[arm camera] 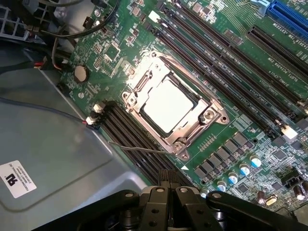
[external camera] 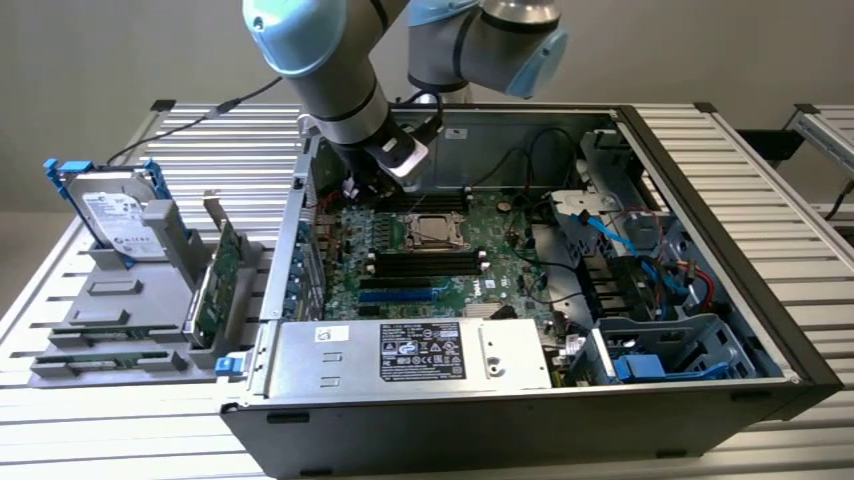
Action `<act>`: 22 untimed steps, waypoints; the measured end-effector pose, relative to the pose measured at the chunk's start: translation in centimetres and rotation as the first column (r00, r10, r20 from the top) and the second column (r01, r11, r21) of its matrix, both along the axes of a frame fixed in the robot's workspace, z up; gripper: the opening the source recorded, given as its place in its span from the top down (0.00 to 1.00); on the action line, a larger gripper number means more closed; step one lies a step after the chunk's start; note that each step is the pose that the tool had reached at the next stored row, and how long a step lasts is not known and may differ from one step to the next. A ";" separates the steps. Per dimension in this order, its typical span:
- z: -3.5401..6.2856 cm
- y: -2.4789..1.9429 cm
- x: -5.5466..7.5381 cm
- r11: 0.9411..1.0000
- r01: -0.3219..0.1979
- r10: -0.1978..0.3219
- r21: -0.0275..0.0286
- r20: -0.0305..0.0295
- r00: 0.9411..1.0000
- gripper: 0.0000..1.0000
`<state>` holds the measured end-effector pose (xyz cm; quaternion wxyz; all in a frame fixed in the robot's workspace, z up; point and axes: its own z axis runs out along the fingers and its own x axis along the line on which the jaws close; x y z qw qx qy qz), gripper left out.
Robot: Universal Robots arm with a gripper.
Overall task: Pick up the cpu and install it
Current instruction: 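Install the first cpu locking lever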
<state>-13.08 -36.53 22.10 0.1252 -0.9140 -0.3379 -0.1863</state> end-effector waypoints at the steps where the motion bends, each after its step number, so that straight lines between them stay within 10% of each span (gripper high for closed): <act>1: 0.00 0.00 0.0 1.000 0.002 -0.002 0.001 -0.001 1.000 0.89; 4: 0.00 -0.02 0.1 1.000 0.004 -0.004 0.002 -0.010 1.000 0.89; 10: 0.04 -0.06 0.3 1.000 0.005 -0.004 0.003 -0.057 0.998 0.89; 22: 0.01 -0.10 1.8 1.000 0.012 -0.011 0.005 -0.065 0.998 0.89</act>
